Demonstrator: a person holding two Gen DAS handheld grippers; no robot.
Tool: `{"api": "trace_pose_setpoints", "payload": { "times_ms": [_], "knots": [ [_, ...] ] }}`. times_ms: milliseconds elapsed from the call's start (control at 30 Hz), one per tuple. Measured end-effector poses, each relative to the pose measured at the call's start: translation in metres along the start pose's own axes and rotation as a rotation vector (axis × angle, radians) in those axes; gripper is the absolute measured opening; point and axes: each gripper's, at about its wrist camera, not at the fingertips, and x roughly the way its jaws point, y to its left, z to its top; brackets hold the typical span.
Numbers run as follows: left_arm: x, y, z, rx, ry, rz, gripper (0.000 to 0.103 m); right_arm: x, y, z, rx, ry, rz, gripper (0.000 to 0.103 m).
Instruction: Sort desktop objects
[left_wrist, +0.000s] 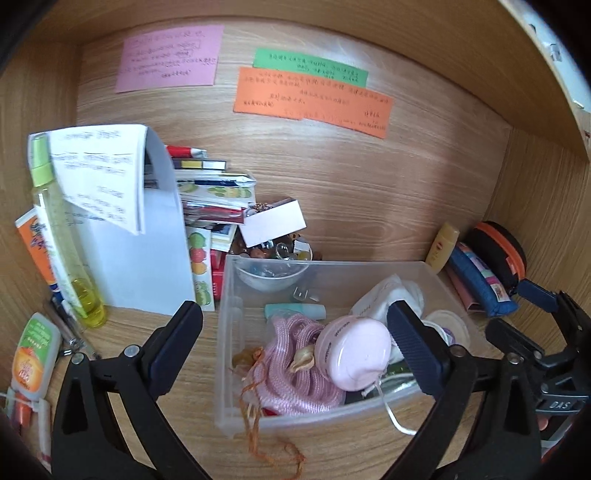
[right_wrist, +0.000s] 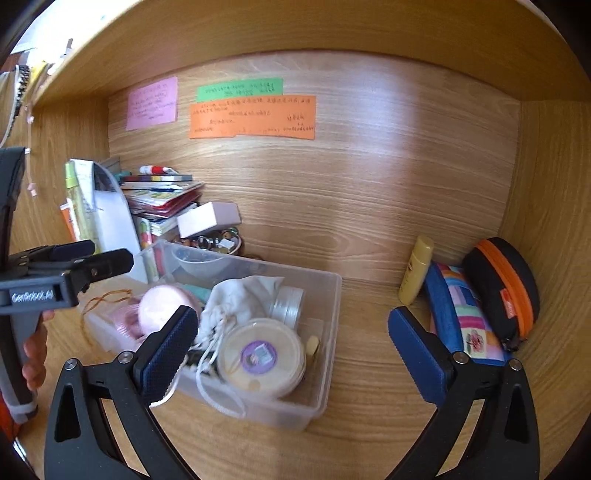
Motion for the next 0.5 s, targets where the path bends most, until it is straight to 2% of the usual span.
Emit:
{"api": "trace_pose_setpoints", "payload": {
  "times_ms": [100, 233, 500],
  "knots": [
    [-0.011, -0.005, -0.006, 0.049, -0.005, 0.016, 0.102, -0.013, 0.006, -0.006, -0.016, 0.004, -0.039, 0.103],
    [-0.029, -0.016, -0.022, 0.125, -0.028, 0.048, 0.102, -0.022, 0.013, -0.014, -0.017, 0.012, -0.014, 0.103],
    [-0.056, -0.028, -0.043, 0.175, -0.043, -0.009, 0.102, -0.028, 0.017, -0.027, 0.016, 0.028, 0.008, 0.103]
  ]
}}
